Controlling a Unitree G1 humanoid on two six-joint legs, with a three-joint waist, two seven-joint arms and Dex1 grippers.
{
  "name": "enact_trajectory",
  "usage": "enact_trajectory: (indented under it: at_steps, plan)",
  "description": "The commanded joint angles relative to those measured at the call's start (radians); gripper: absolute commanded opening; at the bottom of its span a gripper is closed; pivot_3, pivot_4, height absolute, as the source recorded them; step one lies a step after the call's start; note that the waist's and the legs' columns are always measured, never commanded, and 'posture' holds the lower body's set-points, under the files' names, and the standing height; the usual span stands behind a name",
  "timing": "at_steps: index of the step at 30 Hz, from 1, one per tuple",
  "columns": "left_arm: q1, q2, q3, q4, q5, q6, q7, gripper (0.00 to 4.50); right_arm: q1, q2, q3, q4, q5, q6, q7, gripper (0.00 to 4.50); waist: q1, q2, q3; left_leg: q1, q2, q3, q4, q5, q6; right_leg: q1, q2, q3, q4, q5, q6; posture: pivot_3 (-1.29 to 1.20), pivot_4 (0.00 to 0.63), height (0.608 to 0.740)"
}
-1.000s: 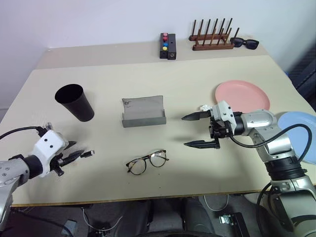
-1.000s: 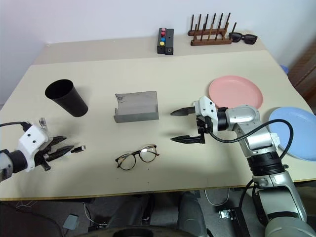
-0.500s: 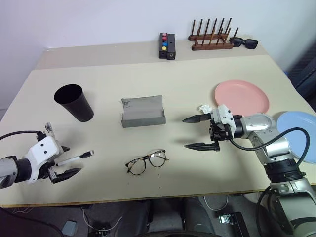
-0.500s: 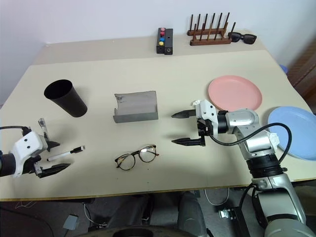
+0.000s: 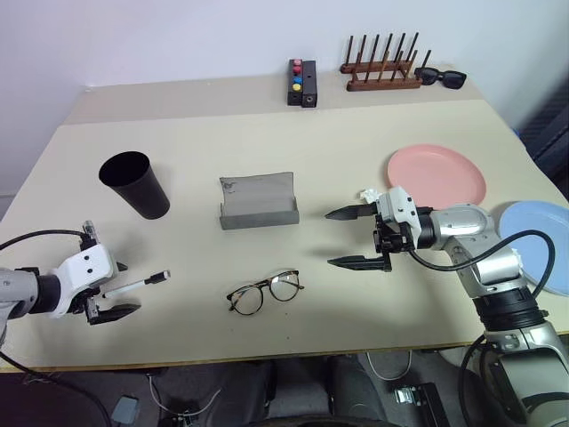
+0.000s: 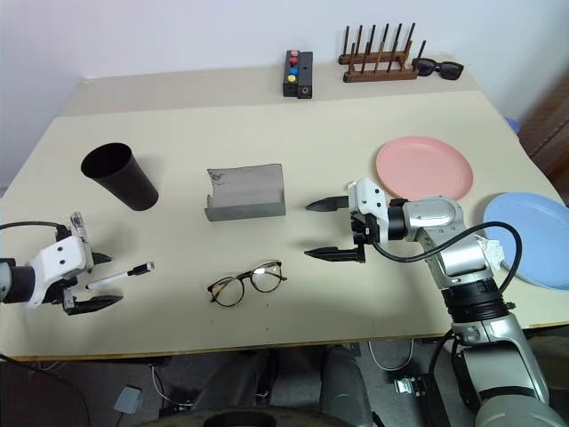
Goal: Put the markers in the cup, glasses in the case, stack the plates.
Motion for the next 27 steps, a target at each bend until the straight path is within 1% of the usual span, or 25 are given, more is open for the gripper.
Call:
enact_trajectory:
  at_steps: [1, 6, 7, 9, 11, 12, 13, 16, 23, 27]
  plan:
    - [-0.036, 0.003, -0.051, 0.029, 0.030, -0.037, -0.010, 4.44, -0.006, -0.006, -0.018, -0.040, 0.011, -0.009, 0.000, 4.50, 0.000, 0.001, 0.000, 0.000, 0.000, 0.000, 0.000, 0.000, 0.000, 0.000, 0.000, 0.000, 0.000, 0.000, 0.000, 0.00, 0.150, 0.740]
    - [-0.046, 0.005, -0.064, 0.045, 0.037, -0.054, -0.029, 4.44, 0.005, -0.015, -0.027, -0.049, 0.013, -0.010, -0.004, 4.50, -0.001, 0.001, -0.001, 0.000, 0.000, 0.000, 0.000, 0.000, 0.000, 0.000, 0.000, 0.000, 0.001, 0.000, 0.000, 0.00, 0.150, 0.740]
    - [-0.046, 0.005, -0.065, 0.046, 0.036, -0.054, -0.032, 4.21, 0.007, -0.015, -0.028, -0.053, 0.013, -0.008, -0.006, 4.50, -0.001, 0.001, -0.001, 0.000, 0.000, 0.000, 0.000, 0.000, 0.000, 0.000, 0.000, 0.000, 0.001, 0.000, 0.000, 0.00, 0.150, 0.740]
    - [-0.047, 0.006, -0.068, 0.050, 0.036, -0.058, -0.035, 3.57, 0.008, -0.015, -0.027, -0.063, 0.014, -0.001, -0.012, 4.50, -0.001, 0.001, -0.001, 0.000, 0.000, 0.000, 0.000, 0.000, 0.000, 0.000, 0.000, 0.000, 0.001, 0.000, 0.000, 0.00, 0.150, 0.740]
    - [-0.047, 0.007, -0.068, 0.052, 0.037, -0.060, -0.037, 2.63, 0.006, -0.015, -0.026, -0.072, 0.015, 0.007, -0.017, 4.50, 0.000, 0.001, -0.001, 0.000, 0.000, 0.000, 0.000, 0.000, 0.000, 0.000, 0.000, 0.000, 0.001, 0.000, 0.000, 0.00, 0.150, 0.740]
    - [-0.044, 0.008, -0.068, 0.051, 0.036, -0.061, -0.039, 2.08, 0.002, -0.014, -0.025, -0.075, 0.015, 0.012, -0.020, 4.50, 0.000, 0.001, -0.001, 0.000, 0.000, 0.000, 0.000, 0.000, 0.000, 0.000, 0.000, 0.000, 0.001, 0.000, 0.000, 0.00, 0.150, 0.740]
    - [-0.039, 0.009, -0.067, 0.050, 0.036, -0.063, -0.039, 1.66, -0.002, -0.013, -0.023, -0.078, 0.015, 0.017, -0.023, 4.50, 0.000, 0.001, -0.001, 0.000, 0.000, -0.001, 0.000, 0.000, 0.001, 0.000, 0.000, 0.000, 0.002, 0.000, 0.000, 0.00, 0.150, 0.740]
    - [-0.030, 0.008, -0.065, 0.047, 0.034, -0.064, -0.037, 0.07, -0.012, -0.009, -0.019, -0.079, 0.014, 0.027, -0.029, 4.50, -0.001, 0.001, -0.001, 0.001, 0.000, -0.001, 0.000, 0.000, 0.001, 0.000, 0.000, 0.000, 0.002, 0.000, 0.000, 0.00, 0.150, 0.740]
    - [-0.006, 0.005, -0.047, 0.029, 0.021, -0.054, -0.024, 0.02, -0.025, -0.005, -0.015, -0.069, 0.010, 0.029, -0.027, 4.50, -0.003, 0.002, -0.001, 0.001, 0.000, -0.001, 0.000, 0.000, 0.001, 0.000, 0.000, 0.000, 0.002, 0.000, 0.000, 0.00, 0.150, 0.740]
    - [-0.007, -0.024, 0.008, -0.023, -0.022, -0.036, 0.021, 0.02, -0.025, 0.001, -0.012, -0.046, 0.002, 0.009, -0.022, 4.50, -0.002, 0.002, -0.001, 0.001, 0.000, -0.001, 0.000, 0.000, 0.001, -0.001, 0.000, 0.000, 0.002, 0.000, 0.000, 0.00, 0.150, 0.740]
